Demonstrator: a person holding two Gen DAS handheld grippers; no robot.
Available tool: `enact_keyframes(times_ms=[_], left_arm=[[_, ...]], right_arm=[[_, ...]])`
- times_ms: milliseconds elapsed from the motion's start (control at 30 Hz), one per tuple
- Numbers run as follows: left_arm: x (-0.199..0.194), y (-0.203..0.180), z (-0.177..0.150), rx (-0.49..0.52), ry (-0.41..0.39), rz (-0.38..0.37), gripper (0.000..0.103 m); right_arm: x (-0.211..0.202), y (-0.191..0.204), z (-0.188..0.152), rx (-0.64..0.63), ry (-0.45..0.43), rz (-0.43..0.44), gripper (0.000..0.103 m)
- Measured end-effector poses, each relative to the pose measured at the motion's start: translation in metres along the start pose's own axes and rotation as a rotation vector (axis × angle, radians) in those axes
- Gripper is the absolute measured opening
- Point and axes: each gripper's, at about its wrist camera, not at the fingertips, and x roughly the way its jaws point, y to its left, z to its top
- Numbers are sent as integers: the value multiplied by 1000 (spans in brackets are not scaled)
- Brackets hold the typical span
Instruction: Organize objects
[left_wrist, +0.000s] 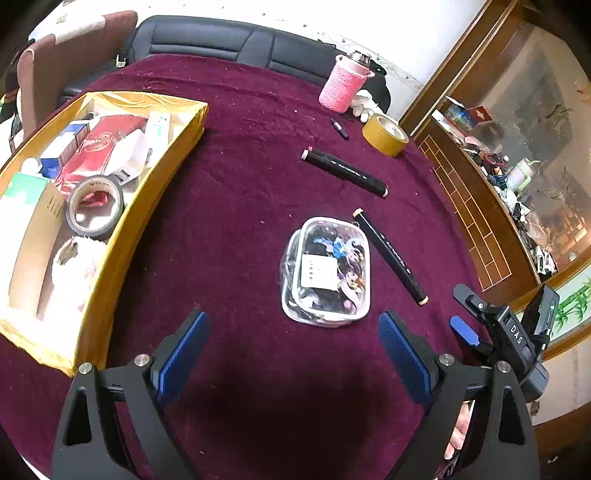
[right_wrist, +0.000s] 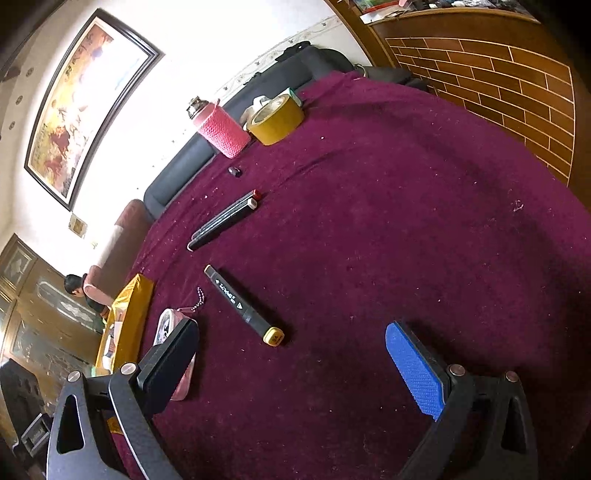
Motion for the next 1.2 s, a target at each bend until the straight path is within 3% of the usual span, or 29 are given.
enact_keyframes(times_ms=[433, 633, 733, 867, 1033, 1200], left_arm=[[11, 18, 11, 22, -1, 2, 92], [34, -16, 16, 159, 3, 7, 92], [52, -33, 16, 245, 8, 54, 92], [74, -41, 20, 273, 34, 73, 92], [81, -54, 27, 342, -11, 116, 92], [85, -58, 25, 369, -12, 87, 92]], right_arm=[[0, -2, -1, 5, -1, 25, 103], [4, 6, -1, -27, 7, -23, 103], [5, 9, -2, -51, 11, -51, 103], [7, 12, -3, -69, 13, -76, 103], [9, 14, -3, -82, 16, -96, 103], [10, 17, -5, -97, 18, -118, 103]])
